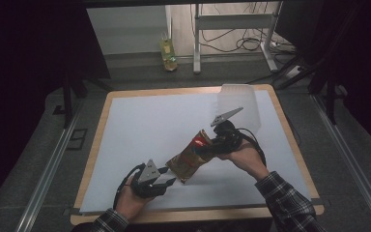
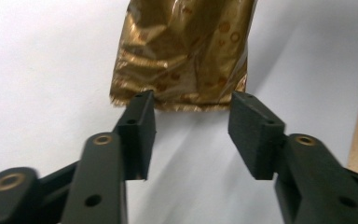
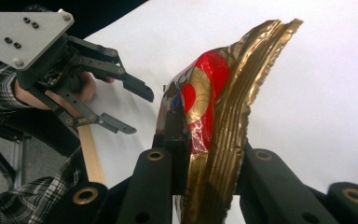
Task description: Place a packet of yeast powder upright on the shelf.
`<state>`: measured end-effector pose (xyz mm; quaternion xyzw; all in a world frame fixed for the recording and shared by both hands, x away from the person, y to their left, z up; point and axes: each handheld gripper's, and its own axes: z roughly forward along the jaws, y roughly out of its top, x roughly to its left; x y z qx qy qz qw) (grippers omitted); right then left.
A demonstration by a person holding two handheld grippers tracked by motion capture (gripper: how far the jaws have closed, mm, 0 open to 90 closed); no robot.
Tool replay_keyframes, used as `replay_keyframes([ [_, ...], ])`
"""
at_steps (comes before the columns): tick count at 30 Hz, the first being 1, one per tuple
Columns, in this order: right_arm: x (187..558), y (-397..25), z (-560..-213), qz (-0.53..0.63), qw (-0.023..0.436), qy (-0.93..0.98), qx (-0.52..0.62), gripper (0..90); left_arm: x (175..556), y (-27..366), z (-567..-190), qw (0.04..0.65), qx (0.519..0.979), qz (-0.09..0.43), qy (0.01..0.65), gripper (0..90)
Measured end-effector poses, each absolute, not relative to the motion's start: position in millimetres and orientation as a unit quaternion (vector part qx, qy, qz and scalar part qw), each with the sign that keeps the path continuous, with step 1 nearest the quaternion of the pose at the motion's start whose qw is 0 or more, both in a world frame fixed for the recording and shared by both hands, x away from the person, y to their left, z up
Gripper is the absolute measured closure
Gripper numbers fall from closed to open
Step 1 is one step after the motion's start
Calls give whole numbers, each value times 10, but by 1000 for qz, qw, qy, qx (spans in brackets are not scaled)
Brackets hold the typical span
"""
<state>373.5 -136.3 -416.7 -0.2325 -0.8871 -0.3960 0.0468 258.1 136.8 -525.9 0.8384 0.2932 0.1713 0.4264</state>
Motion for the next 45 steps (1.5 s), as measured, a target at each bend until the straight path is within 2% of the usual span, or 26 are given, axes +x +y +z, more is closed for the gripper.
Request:
replay_keyframes([
  [6,3743,-1403,-4077,-397,31,-889,-225,773,2568,1393,-5252,428,832,179,303,393],
  [9,3755,-1441,-4038,-395,23,-891,-222,773,2544,1403,-5249,431,830,183,304,305],
  [23,3815,-1609,-3833,-394,-8,-893,-217,773,2570,1438,-5243,431,821,186,325,105],
  [45,3962,-1866,-3441,-394,-63,-894,-202,772,2583,1426,-5269,431,828,183,310,37],
])
